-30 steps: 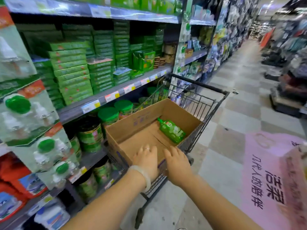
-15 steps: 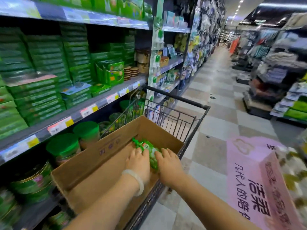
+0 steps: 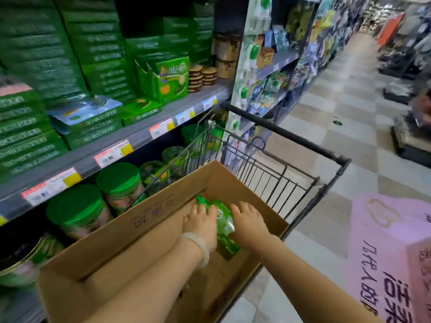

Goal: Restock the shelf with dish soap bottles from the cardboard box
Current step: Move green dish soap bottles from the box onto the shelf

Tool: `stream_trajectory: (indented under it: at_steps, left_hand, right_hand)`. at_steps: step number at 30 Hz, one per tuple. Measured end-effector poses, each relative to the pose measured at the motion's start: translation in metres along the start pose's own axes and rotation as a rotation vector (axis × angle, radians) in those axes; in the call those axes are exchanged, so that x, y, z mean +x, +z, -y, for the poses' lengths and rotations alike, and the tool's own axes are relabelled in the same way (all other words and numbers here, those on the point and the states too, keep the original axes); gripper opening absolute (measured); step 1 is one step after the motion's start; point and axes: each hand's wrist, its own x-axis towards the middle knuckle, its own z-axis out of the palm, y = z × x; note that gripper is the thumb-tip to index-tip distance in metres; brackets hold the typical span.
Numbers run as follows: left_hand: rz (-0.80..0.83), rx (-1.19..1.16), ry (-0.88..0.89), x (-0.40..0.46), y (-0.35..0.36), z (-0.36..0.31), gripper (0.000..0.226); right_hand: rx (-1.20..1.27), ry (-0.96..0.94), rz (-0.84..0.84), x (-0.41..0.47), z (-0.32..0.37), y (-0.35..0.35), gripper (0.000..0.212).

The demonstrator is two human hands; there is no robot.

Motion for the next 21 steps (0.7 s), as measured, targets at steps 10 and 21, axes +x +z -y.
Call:
stream_trajectory:
  at_steps: [10, 21]
  left_hand:
    - [0.222, -0.231, -0.342, 0.107, 0.064, 0.016, 0.060]
    - [0.238, -1.016, -0.763, 0.162, 0.186, 0.008, 0.073]
  right_hand:
    - [0.054, -0.035, 0.311, 0.147, -0.052, 0.045, 0.075]
    - [0.342, 0.130, 0.593, 0.242, -0.077, 0.129, 0.109]
